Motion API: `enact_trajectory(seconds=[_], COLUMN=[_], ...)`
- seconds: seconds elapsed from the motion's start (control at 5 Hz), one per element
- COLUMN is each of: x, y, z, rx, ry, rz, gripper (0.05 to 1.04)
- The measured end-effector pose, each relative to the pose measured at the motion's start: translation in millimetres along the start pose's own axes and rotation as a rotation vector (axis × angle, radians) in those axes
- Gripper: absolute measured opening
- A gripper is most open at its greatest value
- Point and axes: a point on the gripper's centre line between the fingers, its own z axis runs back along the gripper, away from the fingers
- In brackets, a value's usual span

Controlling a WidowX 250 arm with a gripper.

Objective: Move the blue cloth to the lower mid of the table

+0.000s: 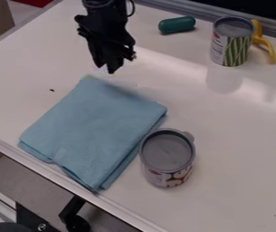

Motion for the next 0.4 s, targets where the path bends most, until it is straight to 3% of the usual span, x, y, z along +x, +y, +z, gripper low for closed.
enact_trajectory(seconds=[0.2,0.4], x=[16.2,29.4], y=[-17.3,-36.7], z=[-0.1,-2.3], rx=[-0.002,-0.015], ry=[-0.023,0.001], rz=[-0.029,-0.049], gripper=[0.761,0.991])
